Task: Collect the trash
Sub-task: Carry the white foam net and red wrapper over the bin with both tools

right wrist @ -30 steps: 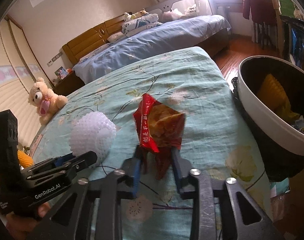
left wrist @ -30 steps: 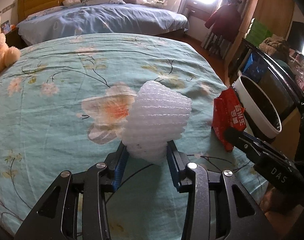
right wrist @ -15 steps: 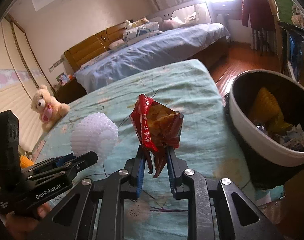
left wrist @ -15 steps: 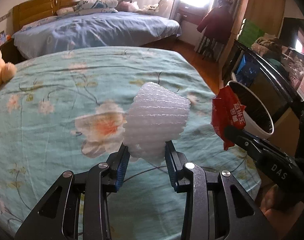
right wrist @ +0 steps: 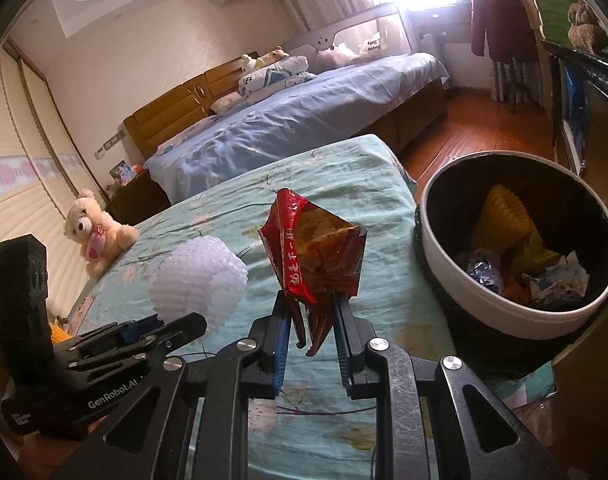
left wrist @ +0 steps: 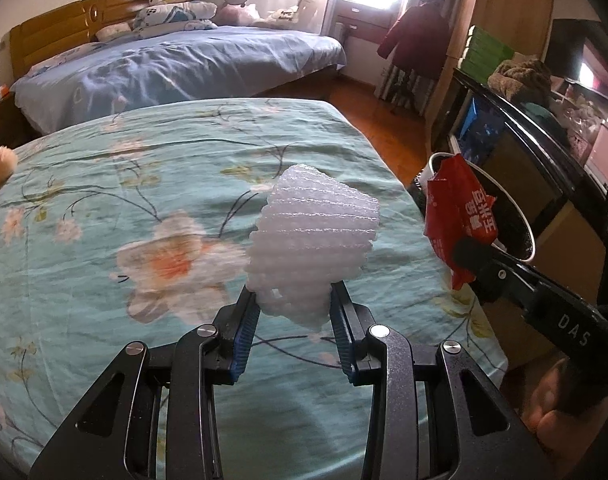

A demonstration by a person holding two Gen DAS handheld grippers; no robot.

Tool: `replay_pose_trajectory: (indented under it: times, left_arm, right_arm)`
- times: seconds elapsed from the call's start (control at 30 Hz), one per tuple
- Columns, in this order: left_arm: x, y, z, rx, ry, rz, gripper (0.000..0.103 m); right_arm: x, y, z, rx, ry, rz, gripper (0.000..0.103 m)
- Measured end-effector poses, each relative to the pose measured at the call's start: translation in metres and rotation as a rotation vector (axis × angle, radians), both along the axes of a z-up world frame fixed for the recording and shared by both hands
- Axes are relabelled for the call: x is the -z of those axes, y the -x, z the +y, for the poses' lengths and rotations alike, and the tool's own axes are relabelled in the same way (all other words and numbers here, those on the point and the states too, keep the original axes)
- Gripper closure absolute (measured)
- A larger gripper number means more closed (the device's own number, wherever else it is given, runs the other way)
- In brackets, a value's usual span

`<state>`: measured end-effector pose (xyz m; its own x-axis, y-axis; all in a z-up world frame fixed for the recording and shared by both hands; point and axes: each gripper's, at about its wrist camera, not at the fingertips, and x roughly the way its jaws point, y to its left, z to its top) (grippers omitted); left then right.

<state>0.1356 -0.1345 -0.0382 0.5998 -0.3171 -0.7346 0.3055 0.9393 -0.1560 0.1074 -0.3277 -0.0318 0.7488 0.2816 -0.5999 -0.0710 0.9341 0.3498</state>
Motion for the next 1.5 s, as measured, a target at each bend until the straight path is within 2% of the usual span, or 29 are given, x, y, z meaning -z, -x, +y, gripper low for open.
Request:
replay_pose_trajectory:
  times: [1.5]
  left_arm:
    - [-0.01,-0.004,-0.074,0.16,-0.03,-0.026,0.069]
  right_arm:
    - [-0.009,0.027,-0.062,0.143,-0.008,-0.002,0.078]
